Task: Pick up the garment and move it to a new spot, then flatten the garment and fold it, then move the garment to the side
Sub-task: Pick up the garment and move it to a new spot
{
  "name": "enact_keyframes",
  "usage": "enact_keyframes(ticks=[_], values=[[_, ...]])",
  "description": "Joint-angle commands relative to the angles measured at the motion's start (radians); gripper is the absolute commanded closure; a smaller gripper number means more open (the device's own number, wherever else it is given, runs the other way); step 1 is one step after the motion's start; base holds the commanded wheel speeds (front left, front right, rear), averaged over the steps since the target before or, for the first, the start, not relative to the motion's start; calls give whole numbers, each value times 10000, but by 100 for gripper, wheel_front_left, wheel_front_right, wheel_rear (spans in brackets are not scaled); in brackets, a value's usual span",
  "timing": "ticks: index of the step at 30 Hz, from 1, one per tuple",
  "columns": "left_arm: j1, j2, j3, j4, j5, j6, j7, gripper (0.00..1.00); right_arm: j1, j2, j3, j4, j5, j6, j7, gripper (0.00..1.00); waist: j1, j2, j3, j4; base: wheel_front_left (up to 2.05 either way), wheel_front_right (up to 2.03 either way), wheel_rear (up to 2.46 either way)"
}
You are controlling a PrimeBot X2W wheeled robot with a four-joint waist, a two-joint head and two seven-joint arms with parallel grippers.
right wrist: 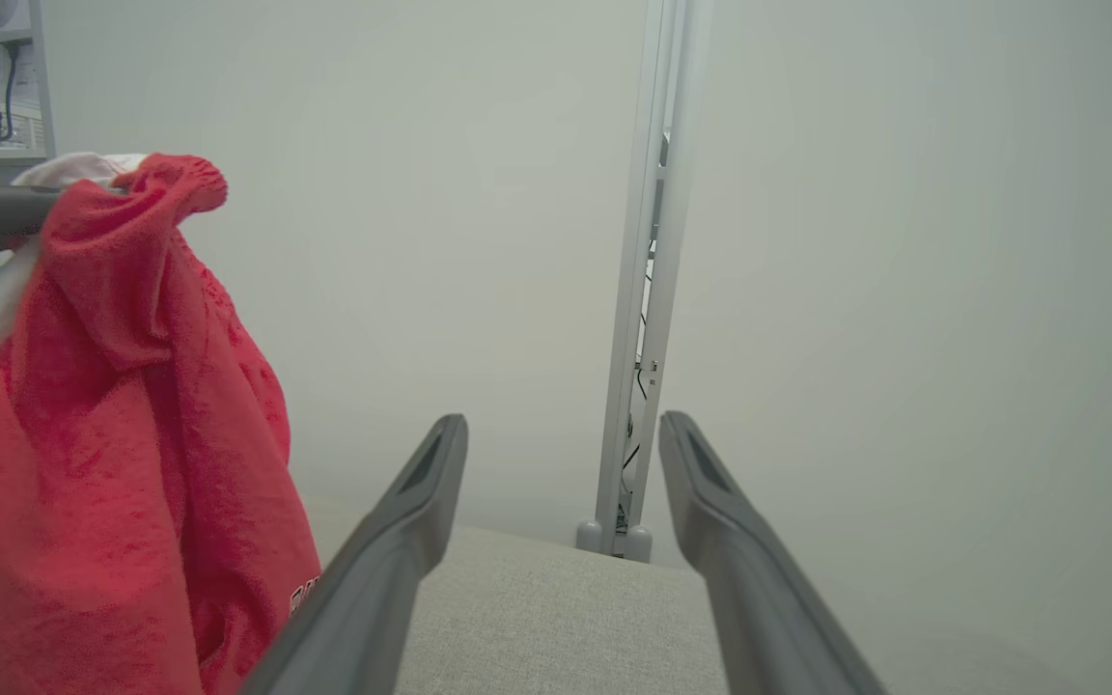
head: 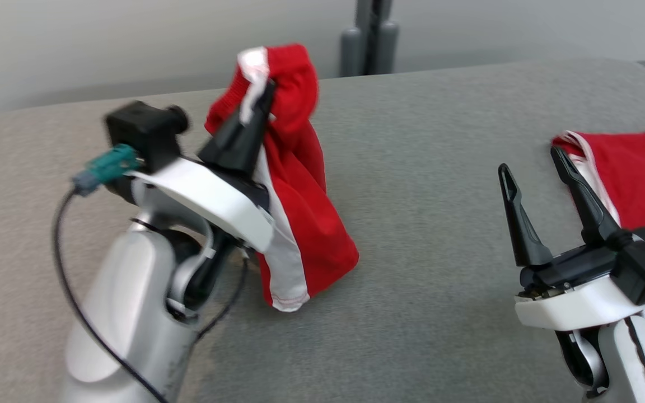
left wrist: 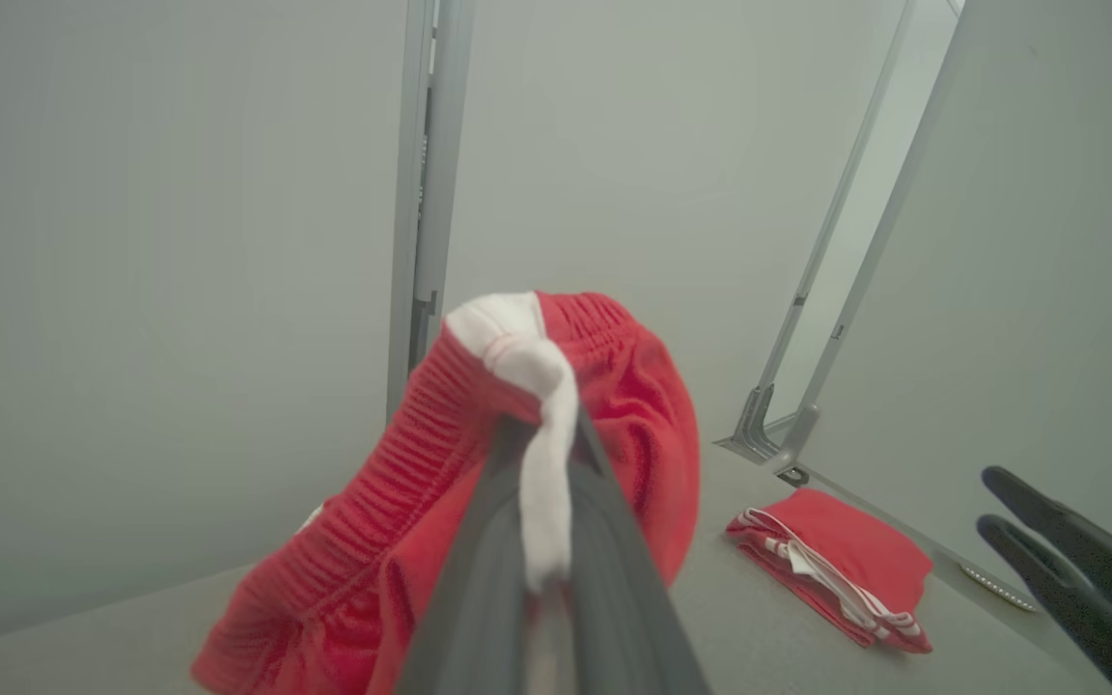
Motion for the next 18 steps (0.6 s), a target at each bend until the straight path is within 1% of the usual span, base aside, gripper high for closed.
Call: enact_keyframes(ticks=[1,7,11,13,14,15,16,17,18], values=[[78,-21,-177,176,115,17,-91,100,-109,39,-63,-90,-45,-3,-47,0,0,0,301,-848,0,0,0],[-247,-232,-1320,1483,483,236,-561,100,-58,354,-198,-164,34,-3,-46,0,0,0,752,-2163,0,0,0],[-503,-292,-2127,2636,646,204,-916,100,-11,537,-273,-166,115,-3,-46,0,0,0,1003,-2852,0,0,0],[-615,-293,-2508,3273,775,258,-1148,100,11,626,-285,-119,154,-3,-46,0,0,0,1070,-3116,0,0,0],[-623,-296,-2651,3543,768,313,-1266,84,19,670,-265,-105,192,-3,-46,0,0,0,1102,-3229,0,0,0],[-649,-300,-2850,3792,733,353,-1380,40,24,708,-284,-90,200,-3,-46,0,0,0,1119,-3299,0,0,0],[-681,-307,-3027,4012,684,404,-1460,5,18,734,-281,-83,186,-3,-46,0,0,0,1136,-3354,0,0,0],[-698,-301,-3205,4226,546,430,-1458,0,4,753,-287,-87,191,-3,-46,0,0,0,1141,-3380,0,0,0],[-769,-302,-3337,4350,472,456,-1563,0,-5,765,-302,-89,193,-3,-46,0,0,0,1146,-3386,0,0,0]])
